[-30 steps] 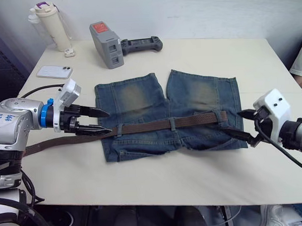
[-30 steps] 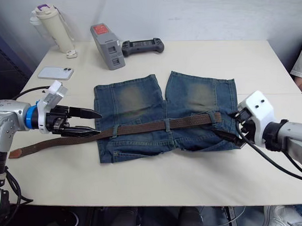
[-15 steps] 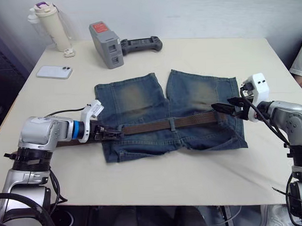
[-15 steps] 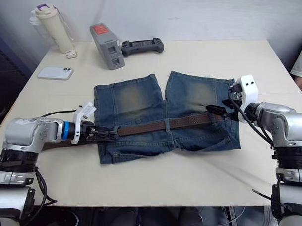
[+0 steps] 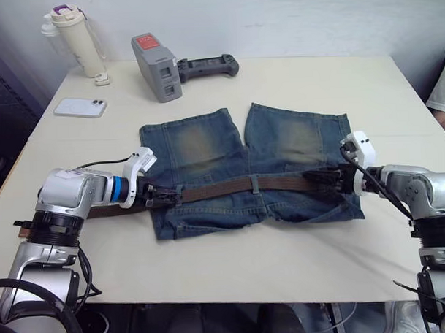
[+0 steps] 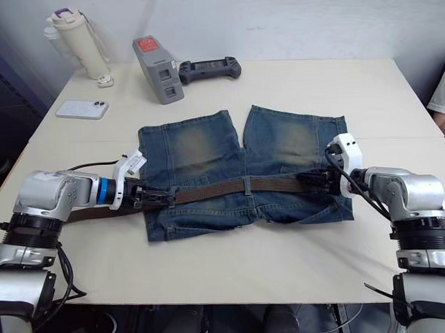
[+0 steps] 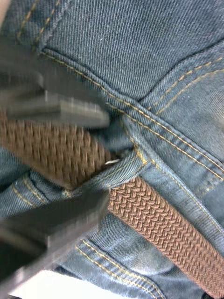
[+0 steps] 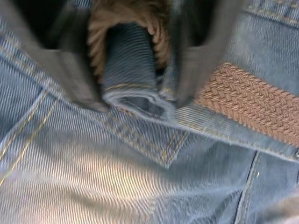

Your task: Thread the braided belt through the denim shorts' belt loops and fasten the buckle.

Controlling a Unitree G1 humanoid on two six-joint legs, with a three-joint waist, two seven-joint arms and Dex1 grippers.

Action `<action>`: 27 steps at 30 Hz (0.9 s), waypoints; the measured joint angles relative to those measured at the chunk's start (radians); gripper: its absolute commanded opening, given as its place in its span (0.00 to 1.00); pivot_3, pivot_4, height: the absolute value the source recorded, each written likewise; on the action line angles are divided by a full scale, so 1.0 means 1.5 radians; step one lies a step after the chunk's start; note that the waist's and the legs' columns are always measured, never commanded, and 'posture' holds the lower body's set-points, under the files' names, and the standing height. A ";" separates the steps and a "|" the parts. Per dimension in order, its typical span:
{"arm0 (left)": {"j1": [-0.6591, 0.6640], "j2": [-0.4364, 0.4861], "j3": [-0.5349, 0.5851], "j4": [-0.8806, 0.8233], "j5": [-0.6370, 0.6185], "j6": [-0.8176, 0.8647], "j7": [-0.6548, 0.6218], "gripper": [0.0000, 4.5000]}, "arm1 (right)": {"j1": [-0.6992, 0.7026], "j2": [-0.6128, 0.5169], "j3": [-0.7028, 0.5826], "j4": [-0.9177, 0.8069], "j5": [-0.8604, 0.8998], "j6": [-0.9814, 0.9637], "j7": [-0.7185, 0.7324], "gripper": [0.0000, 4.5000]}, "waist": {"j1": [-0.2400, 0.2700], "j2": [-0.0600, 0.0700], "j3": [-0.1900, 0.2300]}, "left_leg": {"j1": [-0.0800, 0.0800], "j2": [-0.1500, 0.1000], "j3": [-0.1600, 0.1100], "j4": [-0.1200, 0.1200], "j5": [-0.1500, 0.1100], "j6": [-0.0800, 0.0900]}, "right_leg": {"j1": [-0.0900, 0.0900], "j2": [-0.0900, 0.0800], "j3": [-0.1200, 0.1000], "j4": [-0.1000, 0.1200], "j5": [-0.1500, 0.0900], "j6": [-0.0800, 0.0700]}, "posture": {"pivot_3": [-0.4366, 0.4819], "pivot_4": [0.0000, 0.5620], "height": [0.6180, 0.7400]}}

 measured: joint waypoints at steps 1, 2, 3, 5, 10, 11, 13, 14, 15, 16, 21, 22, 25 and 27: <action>-0.002 -0.001 0.000 0.000 0.000 0.000 -0.003 0.11 | 0.000 -0.001 -0.001 -0.003 0.001 0.002 0.003 0.08 | 0.000 0.000 0.000 | 0.000 0.000 0.000 0.000 0.000 0.000 | 0.000 0.000 0.000 0.000 0.000 0.000 | 0.48 0.27 1.00; -0.004 -0.001 -0.001 0.000 0.000 0.000 -0.007 0.04 | 0.002 -0.007 -0.002 -0.009 0.003 0.003 0.006 0.07 | 0.000 0.000 0.000 | 0.000 0.000 0.000 0.000 0.000 0.000 | 0.000 0.000 0.000 0.000 0.000 0.000 | 0.48 0.27 1.00; -0.004 0.000 -0.003 -0.001 0.000 -0.003 -0.010 0.03 | 0.004 -0.012 -0.005 -0.017 0.004 0.003 0.009 0.07 | 0.000 0.000 0.000 | 0.000 0.000 0.000 0.000 0.000 0.000 | 0.000 0.000 0.001 0.000 0.000 0.000 | 0.48 0.27 1.00; -0.005 0.001 -0.007 -0.003 0.000 -0.008 -0.015 0.03 | 0.007 -0.017 -0.015 -0.032 0.008 0.002 0.016 0.07 | 0.000 0.000 0.000 | 0.000 0.000 0.001 0.000 0.000 0.000 | 0.000 0.000 0.001 0.000 0.000 0.000 | 0.48 0.27 1.00; -0.017 -0.008 -0.007 -0.001 0.001 -0.029 -0.016 0.03 | 0.030 -0.017 -0.050 -0.118 0.026 -0.023 0.022 0.07 | 0.001 0.000 0.000 | 0.000 0.000 0.001 0.000 0.000 0.000 | -0.001 0.000 0.001 0.000 0.000 0.000 | 0.48 0.27 1.00; -0.022 -0.013 -0.008 0.000 0.003 -0.044 -0.016 0.03 | 0.034 -0.017 -0.051 -0.135 0.026 -0.035 0.023 0.07 | 0.002 0.000 0.000 | 0.000 0.000 0.001 0.000 0.000 0.000 | -0.001 0.000 0.001 0.000 0.000 0.000 | 0.48 0.27 1.00; -0.025 -0.016 -0.015 0.001 0.020 -0.108 -0.023 0.03 | 0.059 -0.020 -0.051 -0.188 0.022 -0.077 0.031 0.07 | 0.002 0.000 0.000 | 0.000 0.000 0.001 0.000 0.000 0.000 | -0.001 0.000 0.001 0.000 0.000 0.000 | 0.48 0.27 1.00; -0.025 -0.016 -0.018 0.002 0.028 -0.135 -0.029 0.03 | 0.072 -0.024 -0.050 -0.207 0.021 -0.094 0.037 0.07 | 0.002 0.000 0.000 | 0.000 0.000 0.001 0.000 0.000 0.000 | -0.001 0.000 0.001 0.000 0.000 0.000 | 0.48 0.27 1.00; -0.025 -0.016 -0.020 0.003 0.034 -0.166 -0.036 0.03 | 0.089 -0.030 -0.050 -0.226 0.015 -0.111 0.044 0.07 | 0.002 -0.001 0.000 | 0.000 0.000 0.001 0.000 0.000 0.000 | -0.001 0.000 0.001 0.000 0.000 0.000 | 0.48 0.27 1.00; -0.024 -0.016 -0.020 0.004 0.037 -0.189 -0.046 0.03 | 0.104 -0.036 -0.051 -0.243 0.012 -0.126 0.049 0.07 | 0.002 -0.001 0.000 | -0.001 0.000 0.001 0.000 0.000 0.000 | -0.001 0.000 0.001 0.000 0.000 0.000 | 0.48 0.27 1.00; 0.058 -0.004 0.016 -0.060 0.014 -0.340 -0.157 0.03 | 0.270 -0.065 -0.092 -0.424 0.000 -0.213 0.067 0.07 | 0.002 -0.001 0.000 | -0.001 0.001 0.003 -0.001 -0.001 0.000 | -0.003 0.000 0.002 -0.001 0.000 0.000 | 0.48 0.27 1.00; 0.080 -0.001 0.021 -0.079 0.013 -0.380 -0.177 0.03 | 0.309 -0.068 -0.101 -0.451 -0.017 -0.252 0.069 0.07 | 0.002 -0.001 0.000 | -0.001 0.001 0.003 -0.001 -0.001 0.000 | -0.003 0.000 0.002 0.000 0.000 0.000 | 0.48 0.27 1.00; 0.146 0.010 0.037 -0.125 0.017 -0.513 -0.228 0.03 | 0.427 -0.069 -0.126 -0.486 -0.086 -0.383 0.076 0.07 | 0.004 -0.001 0.000 | 0.000 0.001 0.004 0.000 -0.001 0.000 | -0.003 0.000 0.003 0.000 0.000 0.000 | 0.48 0.27 1.00; 0.194 0.016 0.055 -0.148 0.022 -0.605 -0.252 0.03 | 0.508 -0.028 -0.159 -0.482 -0.161 -0.560 0.066 0.07 | 0.006 -0.001 0.000 | 0.000 0.001 0.005 0.000 -0.002 0.000 | -0.004 0.000 0.004 0.000 0.000 0.000 | 0.48 0.27 1.00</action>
